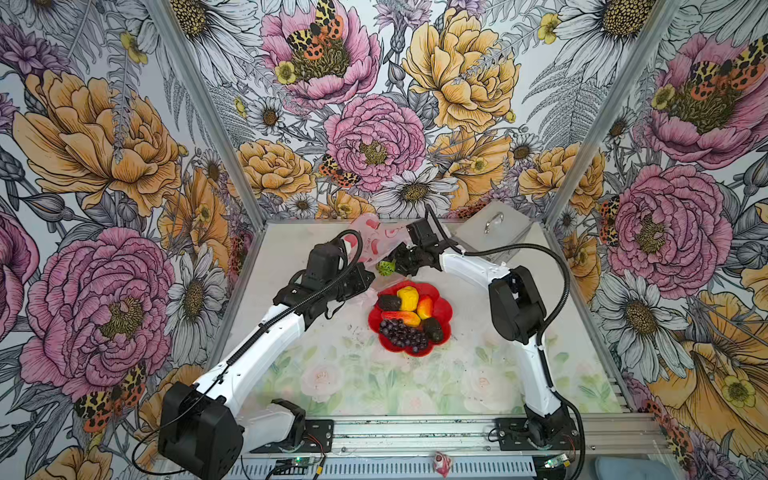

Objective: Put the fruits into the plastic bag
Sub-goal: 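Carry the green lime into the pink bag and release it, then withdraw the right gripper from the bag and move it over the bowl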

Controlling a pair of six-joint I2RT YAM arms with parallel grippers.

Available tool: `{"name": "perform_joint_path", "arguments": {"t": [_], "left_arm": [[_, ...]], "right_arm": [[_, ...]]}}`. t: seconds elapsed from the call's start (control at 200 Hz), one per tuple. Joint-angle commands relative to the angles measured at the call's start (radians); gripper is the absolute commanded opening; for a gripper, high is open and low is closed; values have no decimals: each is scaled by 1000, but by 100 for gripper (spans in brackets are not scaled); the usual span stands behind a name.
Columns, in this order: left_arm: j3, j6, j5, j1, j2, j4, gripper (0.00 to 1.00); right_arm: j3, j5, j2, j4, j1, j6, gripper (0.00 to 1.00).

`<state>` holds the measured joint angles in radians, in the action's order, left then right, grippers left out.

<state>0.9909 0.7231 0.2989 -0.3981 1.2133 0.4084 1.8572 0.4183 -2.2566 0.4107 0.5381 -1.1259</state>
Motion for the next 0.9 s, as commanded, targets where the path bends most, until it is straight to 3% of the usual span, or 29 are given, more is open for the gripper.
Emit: {"name": "perform_joint_path", "arguments": {"t": [0.0, 0.315, 0.44, 0.515, 0.896], "left_arm": [[5, -27, -6, 19, -14, -31, 0], [5, -28, 18, 64, -3, -52, 0], [4, -27, 20, 77, -3, -54, 0], [5, -26, 25, 83, -2, -55, 0], [-8, -25, 48, 112, -6, -55, 0]], "right_arm": [[48, 17, -27, -38, -4, -20, 65], [159, 66, -69, -46, -1, -3, 74], [180, 74, -73, -46, -1, -1, 94], [181, 76, -71, -46, -1, 0, 99], [134, 90, 5, -45, 8, 30, 99]]}}
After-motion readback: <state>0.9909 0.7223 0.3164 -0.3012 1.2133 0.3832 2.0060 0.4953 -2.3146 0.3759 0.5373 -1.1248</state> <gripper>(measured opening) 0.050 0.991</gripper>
